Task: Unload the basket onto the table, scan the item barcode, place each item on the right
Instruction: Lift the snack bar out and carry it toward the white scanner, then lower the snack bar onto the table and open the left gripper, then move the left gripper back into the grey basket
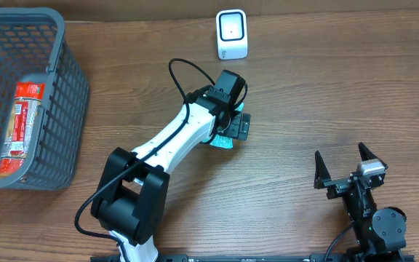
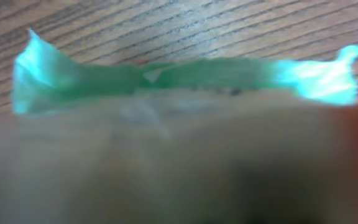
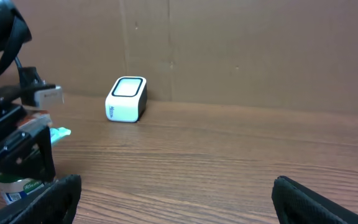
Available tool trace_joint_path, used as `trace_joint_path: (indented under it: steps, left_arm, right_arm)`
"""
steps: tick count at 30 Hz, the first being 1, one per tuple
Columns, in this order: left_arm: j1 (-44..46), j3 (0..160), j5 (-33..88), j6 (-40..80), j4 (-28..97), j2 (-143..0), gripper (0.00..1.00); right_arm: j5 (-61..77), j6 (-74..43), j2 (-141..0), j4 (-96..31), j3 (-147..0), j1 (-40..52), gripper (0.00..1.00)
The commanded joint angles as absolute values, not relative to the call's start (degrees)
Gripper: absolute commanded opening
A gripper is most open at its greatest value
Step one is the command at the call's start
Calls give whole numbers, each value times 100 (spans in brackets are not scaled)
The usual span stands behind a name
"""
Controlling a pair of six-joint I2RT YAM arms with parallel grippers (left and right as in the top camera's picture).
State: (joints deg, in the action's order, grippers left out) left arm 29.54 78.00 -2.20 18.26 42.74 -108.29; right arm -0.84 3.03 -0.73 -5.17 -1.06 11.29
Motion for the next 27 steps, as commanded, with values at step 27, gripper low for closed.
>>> trace_joint_path:
  steps: [27]
  left_arm:
    - [-985, 11386, -1415, -115, 6405, -9253, 100]
  right_arm:
    - [-71, 307, -16, -480, -45, 1111, 100]
